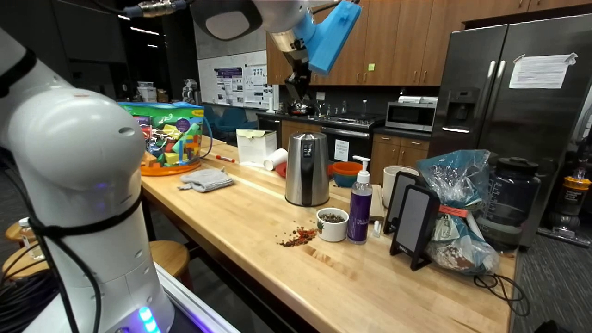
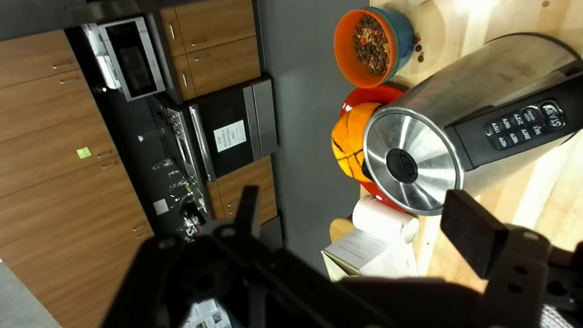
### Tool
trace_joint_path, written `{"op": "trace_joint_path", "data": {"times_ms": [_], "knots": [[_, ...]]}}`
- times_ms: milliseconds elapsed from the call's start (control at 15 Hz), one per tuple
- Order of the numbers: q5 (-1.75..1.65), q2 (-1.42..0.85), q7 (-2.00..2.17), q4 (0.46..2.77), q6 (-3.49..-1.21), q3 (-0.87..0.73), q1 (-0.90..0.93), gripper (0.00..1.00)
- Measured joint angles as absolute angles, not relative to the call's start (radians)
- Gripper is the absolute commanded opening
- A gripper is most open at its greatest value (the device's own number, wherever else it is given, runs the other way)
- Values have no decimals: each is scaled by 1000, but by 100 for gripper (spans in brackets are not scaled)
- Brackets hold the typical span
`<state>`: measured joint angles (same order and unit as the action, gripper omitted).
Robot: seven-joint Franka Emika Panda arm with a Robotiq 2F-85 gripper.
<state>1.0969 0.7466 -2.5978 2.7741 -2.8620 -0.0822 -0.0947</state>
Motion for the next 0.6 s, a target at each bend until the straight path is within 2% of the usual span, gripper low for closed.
{"op": "trace_joint_path", "data": {"times_ms": [333, 600], "knots": [[908, 693, -2597, 2785, -2872, -203, 68, 100], [744, 625, -2597, 2789, -2871, -300, 128, 100]]}}
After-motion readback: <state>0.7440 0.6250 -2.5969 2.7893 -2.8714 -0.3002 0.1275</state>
